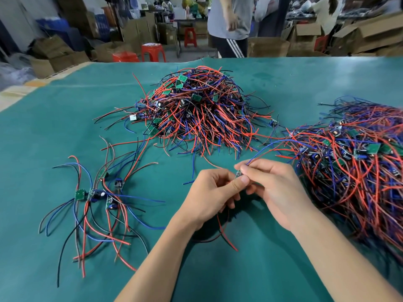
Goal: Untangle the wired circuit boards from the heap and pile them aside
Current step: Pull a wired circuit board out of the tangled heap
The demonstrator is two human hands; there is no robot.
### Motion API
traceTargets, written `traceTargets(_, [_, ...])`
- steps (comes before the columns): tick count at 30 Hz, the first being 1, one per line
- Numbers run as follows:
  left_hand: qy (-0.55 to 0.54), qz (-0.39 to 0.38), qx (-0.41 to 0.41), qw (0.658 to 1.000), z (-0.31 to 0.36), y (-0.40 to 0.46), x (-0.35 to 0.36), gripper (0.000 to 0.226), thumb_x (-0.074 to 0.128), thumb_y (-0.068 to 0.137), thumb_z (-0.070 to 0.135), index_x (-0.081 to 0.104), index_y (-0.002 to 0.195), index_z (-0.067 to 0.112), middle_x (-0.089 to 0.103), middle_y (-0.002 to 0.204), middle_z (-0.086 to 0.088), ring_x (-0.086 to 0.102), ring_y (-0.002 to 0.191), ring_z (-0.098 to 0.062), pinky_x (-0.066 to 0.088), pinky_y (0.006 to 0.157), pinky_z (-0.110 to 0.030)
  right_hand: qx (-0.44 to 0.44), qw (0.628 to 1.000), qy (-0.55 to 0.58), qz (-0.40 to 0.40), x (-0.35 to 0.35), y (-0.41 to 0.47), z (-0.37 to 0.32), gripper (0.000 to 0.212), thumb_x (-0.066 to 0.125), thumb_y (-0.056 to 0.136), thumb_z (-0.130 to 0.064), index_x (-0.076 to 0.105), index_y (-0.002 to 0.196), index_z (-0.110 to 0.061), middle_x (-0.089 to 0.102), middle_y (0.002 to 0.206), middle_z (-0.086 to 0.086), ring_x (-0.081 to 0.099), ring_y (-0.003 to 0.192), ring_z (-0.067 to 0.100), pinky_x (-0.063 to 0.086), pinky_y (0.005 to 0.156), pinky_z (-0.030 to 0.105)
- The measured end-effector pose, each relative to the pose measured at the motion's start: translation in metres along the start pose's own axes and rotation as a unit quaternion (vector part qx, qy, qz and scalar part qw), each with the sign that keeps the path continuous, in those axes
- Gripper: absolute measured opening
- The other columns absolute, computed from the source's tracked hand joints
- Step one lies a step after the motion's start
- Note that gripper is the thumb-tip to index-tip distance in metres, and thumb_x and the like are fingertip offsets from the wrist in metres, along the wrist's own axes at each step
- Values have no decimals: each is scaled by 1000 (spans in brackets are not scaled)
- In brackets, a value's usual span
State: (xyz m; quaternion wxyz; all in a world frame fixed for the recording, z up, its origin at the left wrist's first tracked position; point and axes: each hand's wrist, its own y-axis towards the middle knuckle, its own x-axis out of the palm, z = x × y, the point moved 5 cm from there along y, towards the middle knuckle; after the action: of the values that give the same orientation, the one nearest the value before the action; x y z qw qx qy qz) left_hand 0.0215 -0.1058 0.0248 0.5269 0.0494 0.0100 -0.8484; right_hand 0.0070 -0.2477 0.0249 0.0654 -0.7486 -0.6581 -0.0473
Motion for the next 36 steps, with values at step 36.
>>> traceTargets(36, [-63,-19,-13,998,-7,4,-1,26,47,104,14,66,92,1,59,68,0,49,52,-8,34,46,-17,-135,958,-254,6,4,-2,-8,17,72,79,-49,78,92,-39,72,68,-8,61,62,5,50,56,36])
